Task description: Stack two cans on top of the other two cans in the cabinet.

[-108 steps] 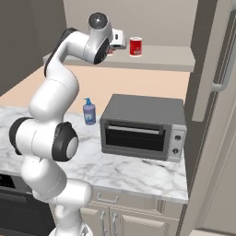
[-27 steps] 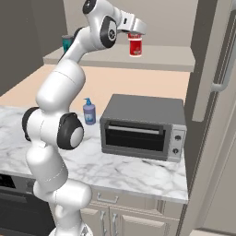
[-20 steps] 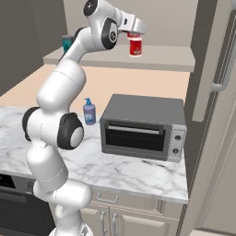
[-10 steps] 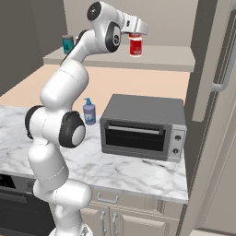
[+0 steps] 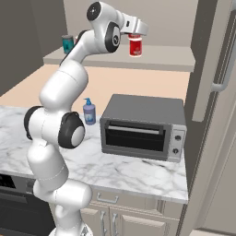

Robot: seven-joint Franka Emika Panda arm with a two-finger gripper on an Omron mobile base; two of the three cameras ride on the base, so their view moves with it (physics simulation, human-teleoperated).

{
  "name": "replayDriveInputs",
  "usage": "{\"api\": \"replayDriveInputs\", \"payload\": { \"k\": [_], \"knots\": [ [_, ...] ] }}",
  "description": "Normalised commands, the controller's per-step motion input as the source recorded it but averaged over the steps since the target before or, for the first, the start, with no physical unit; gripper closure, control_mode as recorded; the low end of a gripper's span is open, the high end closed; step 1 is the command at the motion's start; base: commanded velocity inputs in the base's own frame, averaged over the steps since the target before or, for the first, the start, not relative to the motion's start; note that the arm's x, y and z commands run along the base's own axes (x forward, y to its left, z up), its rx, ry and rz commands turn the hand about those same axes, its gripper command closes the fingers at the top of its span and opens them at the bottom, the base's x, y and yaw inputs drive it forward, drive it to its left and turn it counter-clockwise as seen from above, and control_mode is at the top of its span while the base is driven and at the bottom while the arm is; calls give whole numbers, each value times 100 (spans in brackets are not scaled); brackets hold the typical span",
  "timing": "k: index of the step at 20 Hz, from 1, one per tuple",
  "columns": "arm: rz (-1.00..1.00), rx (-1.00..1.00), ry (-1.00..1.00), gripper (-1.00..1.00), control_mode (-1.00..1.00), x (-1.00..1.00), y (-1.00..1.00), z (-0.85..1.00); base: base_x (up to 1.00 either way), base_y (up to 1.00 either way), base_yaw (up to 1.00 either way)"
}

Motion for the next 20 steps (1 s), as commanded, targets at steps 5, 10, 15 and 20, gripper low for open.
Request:
{"api": "replayDriveInputs", "payload": {
  "k": [5,10,15,20],
  "knots": [
    [0,0,0,-100,-100,0,0,-4,0,0,0],
    [0,0,0,-100,-100,-7,0,0,0,0,0],
    [0,0,0,-100,-100,-17,4,0,0,0,0],
    [0,0,-1,-100,-100,-41,24,-9,0,0,0]
  ]
}}
